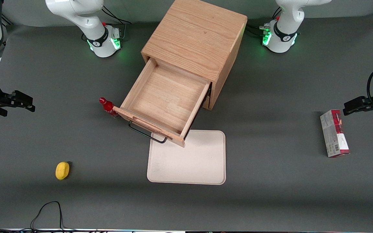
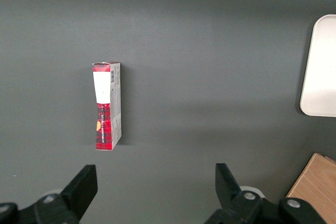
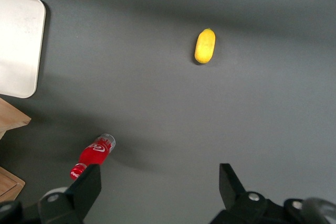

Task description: Open upper drawer

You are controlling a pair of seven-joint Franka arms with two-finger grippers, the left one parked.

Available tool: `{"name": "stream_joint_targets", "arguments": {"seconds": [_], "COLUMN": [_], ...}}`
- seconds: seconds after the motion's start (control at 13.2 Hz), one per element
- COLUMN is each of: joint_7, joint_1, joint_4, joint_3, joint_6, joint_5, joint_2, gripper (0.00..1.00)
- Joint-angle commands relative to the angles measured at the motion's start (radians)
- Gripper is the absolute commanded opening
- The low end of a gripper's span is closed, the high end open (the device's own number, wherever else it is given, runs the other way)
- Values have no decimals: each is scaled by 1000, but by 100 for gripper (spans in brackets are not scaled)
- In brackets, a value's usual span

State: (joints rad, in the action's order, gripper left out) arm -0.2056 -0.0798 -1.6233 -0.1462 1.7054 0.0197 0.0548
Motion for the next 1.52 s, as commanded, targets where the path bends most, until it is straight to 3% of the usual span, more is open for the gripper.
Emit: {"name": "stream_joint_targets", "arguments": {"seconds": [0.0,1.44], "joint_7": [40,141], "joint_1": [8,8], "joint_4": [-4,8], "joint_3": [14,13], "joint_6": [-10,-52], "joint_5": [23,14], "joint_2": [-15,-9], "gripper": [100,100]}}
